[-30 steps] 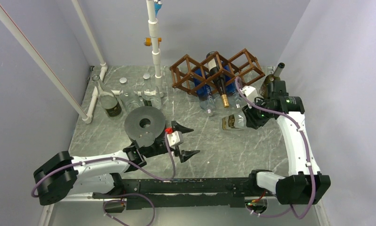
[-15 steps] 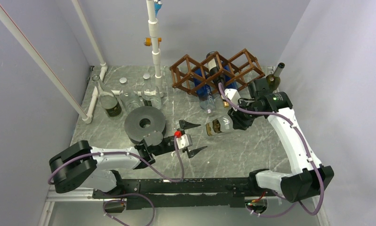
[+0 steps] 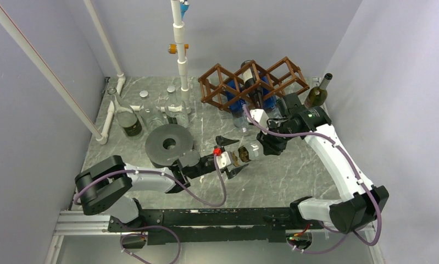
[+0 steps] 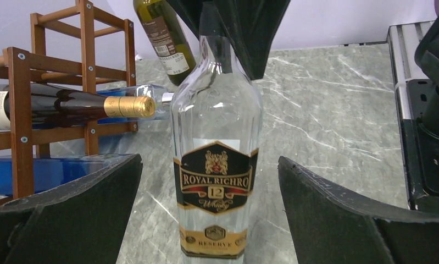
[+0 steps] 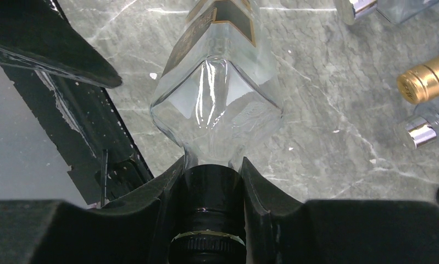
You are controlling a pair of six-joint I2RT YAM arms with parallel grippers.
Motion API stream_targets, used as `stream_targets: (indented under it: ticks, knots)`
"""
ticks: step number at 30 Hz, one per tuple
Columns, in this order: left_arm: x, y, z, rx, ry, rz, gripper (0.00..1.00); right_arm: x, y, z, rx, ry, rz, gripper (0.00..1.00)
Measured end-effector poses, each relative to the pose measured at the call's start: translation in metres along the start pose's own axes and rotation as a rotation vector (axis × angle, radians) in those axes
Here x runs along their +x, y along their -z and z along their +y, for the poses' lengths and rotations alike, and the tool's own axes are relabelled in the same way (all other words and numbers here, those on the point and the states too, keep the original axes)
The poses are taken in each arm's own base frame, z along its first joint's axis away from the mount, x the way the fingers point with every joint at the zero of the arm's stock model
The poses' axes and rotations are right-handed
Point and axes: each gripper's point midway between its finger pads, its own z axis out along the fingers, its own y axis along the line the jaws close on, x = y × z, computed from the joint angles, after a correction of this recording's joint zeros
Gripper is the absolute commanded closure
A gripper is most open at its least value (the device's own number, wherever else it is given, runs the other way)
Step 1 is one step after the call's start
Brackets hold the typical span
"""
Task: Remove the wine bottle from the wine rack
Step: Place the wine bottle at the center of the board.
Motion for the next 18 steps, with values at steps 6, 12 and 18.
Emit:
stream_targets:
  ticks: [6,12,18]
  knots:
    - [0.008,-0.013,0.003,-0.014,0.01,0.016,0.01,-0.004,-0.005,0.006,-0.028,0.028,0.008,1.0]
    - [0.018,-0.02,0.0,-0.006,0.035,0.035,0.01,-0.008,-0.008,0.007,-0.038,0.043,0.009,1.0]
    - [0.021,-0.027,0.001,-0.008,0.04,0.044,0.01,-0.01,-0.009,0.008,-0.043,0.051,0.01,1.0]
